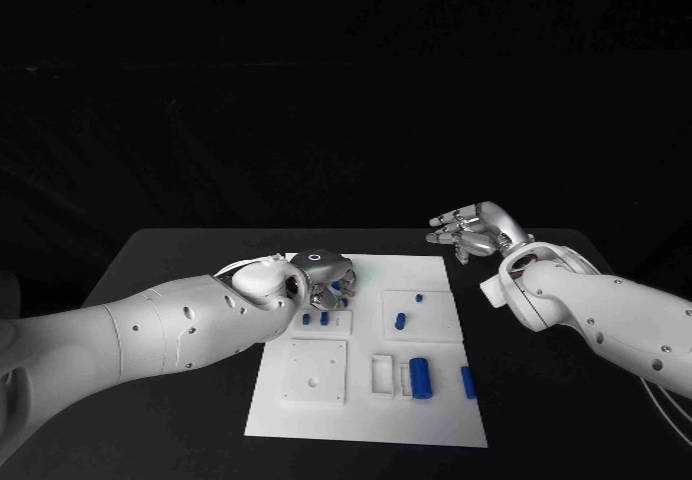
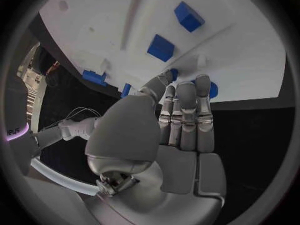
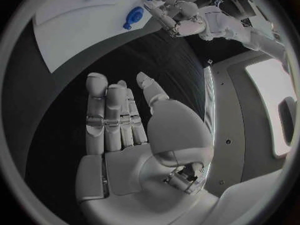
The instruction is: Assemble the parts on the task board
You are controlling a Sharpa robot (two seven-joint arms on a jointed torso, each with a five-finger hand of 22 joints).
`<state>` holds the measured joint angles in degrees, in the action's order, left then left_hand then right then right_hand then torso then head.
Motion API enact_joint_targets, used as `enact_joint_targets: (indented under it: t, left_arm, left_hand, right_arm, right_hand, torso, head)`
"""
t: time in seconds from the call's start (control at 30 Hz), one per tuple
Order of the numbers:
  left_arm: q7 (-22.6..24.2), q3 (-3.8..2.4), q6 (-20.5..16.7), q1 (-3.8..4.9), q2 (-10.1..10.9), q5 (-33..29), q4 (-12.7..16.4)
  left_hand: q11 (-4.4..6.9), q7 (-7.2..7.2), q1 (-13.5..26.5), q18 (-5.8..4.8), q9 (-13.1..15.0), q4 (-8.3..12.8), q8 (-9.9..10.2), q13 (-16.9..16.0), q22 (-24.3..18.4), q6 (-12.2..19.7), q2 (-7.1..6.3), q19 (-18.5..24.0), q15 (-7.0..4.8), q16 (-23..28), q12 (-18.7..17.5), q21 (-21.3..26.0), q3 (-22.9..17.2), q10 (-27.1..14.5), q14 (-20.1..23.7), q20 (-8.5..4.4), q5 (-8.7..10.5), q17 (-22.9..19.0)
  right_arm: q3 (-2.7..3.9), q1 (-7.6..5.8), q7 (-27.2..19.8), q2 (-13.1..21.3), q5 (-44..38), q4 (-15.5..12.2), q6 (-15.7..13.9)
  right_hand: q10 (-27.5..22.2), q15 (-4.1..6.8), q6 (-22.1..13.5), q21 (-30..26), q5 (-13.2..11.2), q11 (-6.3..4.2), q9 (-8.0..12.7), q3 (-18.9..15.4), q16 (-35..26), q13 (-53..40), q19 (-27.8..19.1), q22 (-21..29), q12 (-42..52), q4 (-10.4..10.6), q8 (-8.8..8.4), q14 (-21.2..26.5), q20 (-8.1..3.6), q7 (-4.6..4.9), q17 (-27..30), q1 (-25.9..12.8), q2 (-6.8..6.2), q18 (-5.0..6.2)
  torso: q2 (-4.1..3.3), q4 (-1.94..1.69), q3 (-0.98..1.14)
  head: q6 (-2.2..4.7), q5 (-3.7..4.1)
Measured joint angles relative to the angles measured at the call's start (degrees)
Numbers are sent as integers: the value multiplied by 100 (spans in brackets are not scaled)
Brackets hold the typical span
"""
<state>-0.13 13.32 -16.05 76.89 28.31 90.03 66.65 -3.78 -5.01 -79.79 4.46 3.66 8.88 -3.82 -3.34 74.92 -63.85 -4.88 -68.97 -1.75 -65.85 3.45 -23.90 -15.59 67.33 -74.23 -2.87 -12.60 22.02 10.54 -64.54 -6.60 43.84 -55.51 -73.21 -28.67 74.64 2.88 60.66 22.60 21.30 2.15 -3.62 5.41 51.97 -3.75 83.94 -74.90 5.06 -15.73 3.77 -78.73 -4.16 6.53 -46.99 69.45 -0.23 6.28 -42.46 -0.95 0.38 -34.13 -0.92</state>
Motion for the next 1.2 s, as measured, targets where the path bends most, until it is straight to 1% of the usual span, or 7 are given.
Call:
enact_joint_targets:
  t: [0.27, 0.3, 0.5, 0.6, 0.87, 1.07, 1.2]
  left_arm:
    - [3, 0, 11, -5, -23, 5, -96]
    - [3, 0, 15, -5, -25, 5, -102]
    - [3, -1, 64, -9, -39, 5, -130]
    - [3, -1, 90, -14, -45, 5, -131]
    - [13, -1, 134, -31, -78, -1, -131]
    - [15, -3, 165, -50, -98, -4, -170]
    - [15, -8, 182, -66, -107, -5, -189]
  left_hand:
    - [0, 0, 23, -1, 0, -92, 0, 0, 0, 0, 23, 30, 0, 0, 0, -82, -132, 0, 0, -10, 10, 0]
    - [0, 0, 20, -1, 0, -105, 0, 0, 0, 0, 25, 30, -19, 0, 0, -82, -145, 0, -19, -11, 29, 0]
    - [22, -21, -1, -1, 1, -127, 0, -1, -1, -21, 46, 29, -20, -45, 0, -125, -123, 22, -82, -10, 69, 26]
    - [22, 32, 1, 0, 0, -155, 0, -1, -1, 32, 44, 29, -20, -45, 0, -125, -95, 22, -82, -10, 69, 30]
    - [-3, 103, 37, -1, -7, -264, 0, -1, -1, 189, -67, 29, -20, -45, 0, -109, 14, -3, -82, -10, 113, 30]
    - [-30, 103, 37, -2, -7, -296, 0, -1, -1, 225, -67, 29, -20, -45, 0, -56, 77, -31, -82, -10, 113, 30]
    - [-6, 20, -3, -2, -7, -296, 0, 1, -1, 184, -27, 29, -30, -45, 0, -56, 77, -7, -133, -10, 113, 30]
  right_arm:
    - [1, 0, -1, -7, -3, -8, 11]
    - [1, 0, -2, -8, -4, -8, 12]
    - [1, 0, -3, -13, -5, -11, 24]
    - [1, 0, -4, -16, -5, -12, 30]
    - [1, 0, -5, -23, -7, -17, 41]
    - [1, 0, -6, -30, -7, -26, 48]
    - [0, 0, -7, -34, -8, -27, 53]
  right_hand:
    - [-1, 0, 1, -28, 0, 0, 0, 0, 0, 0, 0, 0, 0, 0, 0, 0, 0, -1, 8, 0, 0, 0]
    - [-1, 0, 2, -28, 0, -1, 0, 0, 0, -1, 0, 0, 0, 0, 0, 0, 0, -2, 8, 0, 0, 0]
    - [-2, 0, 8, -28, 0, -1, 0, 0, 0, -1, 0, 0, 0, 0, 0, 0, 0, -9, 8, 0, 0, 1]
    - [-2, 0, 9, -28, 0, -1, 0, 0, 0, -1, 0, 0, 0, 0, 0, 0, 0, -9, 8, 0, 0, 1]
    - [-4, 0, 9, -27, 0, -3, 0, 0, 0, -2, 1, 0, -30, 0, 0, 0, 0, -9, 20, 1, 0, 2]
    - [-12, 0, 10, -27, 0, -10, 0, 0, 0, -2, 1, 0, -30, 0, 0, 0, 0, -10, 20, 1, 0, 7]
    - [-12, 0, 10, -26, 0, -10, 0, 0, 0, -2, 10, 0, -29, 0, 0, 0, 9, -10, 26, 1, 0, 31]
  torso:
    - [2, 1, 3]
    - [2, 1, 3]
    - [3, 1, 7]
    - [4, -1, 7]
    - [4, -2, 7]
    - [1, -1, 7]
    - [0, -1, 7]
  head:
    - [5, 4]
    - [5, 4]
    - [-8, 12]
    - [-15, 16]
    - [-10, 21]
    - [-9, 18]
    - [-19, 28]
